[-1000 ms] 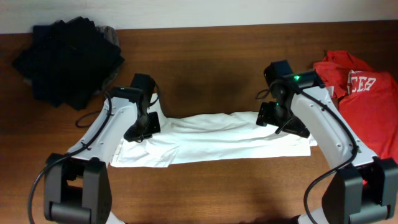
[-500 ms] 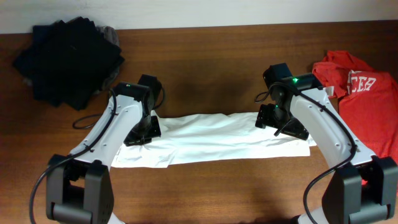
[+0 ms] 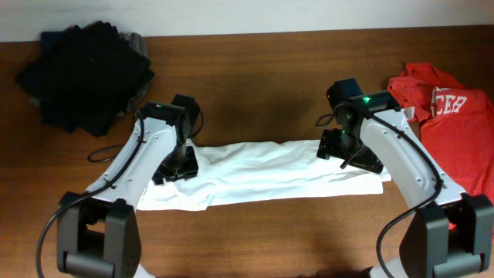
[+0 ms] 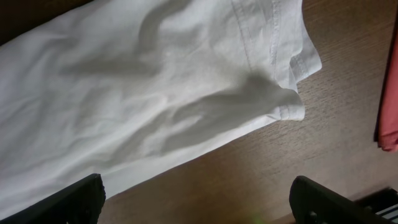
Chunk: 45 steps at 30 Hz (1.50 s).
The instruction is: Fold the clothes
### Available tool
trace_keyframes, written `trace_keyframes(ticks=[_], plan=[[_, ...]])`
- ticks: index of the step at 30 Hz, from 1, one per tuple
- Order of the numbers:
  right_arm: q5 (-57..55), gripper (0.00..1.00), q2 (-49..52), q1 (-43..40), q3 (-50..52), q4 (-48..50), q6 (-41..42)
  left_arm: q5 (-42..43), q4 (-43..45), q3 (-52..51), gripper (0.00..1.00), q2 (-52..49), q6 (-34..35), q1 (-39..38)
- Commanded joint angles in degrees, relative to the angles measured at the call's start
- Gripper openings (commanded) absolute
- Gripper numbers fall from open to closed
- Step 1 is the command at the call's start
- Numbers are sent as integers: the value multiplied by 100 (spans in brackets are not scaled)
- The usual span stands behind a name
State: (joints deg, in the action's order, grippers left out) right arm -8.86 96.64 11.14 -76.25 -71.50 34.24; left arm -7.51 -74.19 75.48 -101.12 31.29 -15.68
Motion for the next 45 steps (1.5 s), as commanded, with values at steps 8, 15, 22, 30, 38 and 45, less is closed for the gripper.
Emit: trace_keyframes(ticks=[8, 15, 22, 30, 38, 45], plan=[[898, 41, 81, 66, 31, 942, -400, 1078, 1231, 251, 1, -76, -673, 2], [881, 4, 551, 280, 35, 1027, -400, 1069, 1268, 245, 1, -741, -675, 9], [822, 4, 1333, 382, 37, 1084, -398, 417, 1137, 240, 1, -1340, -496, 125], [789, 4, 2153, 374, 42, 1290, -398, 358, 1259, -11, 1, -1707, -503, 1029], [258, 4, 2221, 330, 66, 1237, -378, -367, 1054, -269, 1, -1685, -280, 2243], [247, 4, 1943, 297, -232, 1054, -426, -627, 907, -184, 1, -1384, -201, 2870]])
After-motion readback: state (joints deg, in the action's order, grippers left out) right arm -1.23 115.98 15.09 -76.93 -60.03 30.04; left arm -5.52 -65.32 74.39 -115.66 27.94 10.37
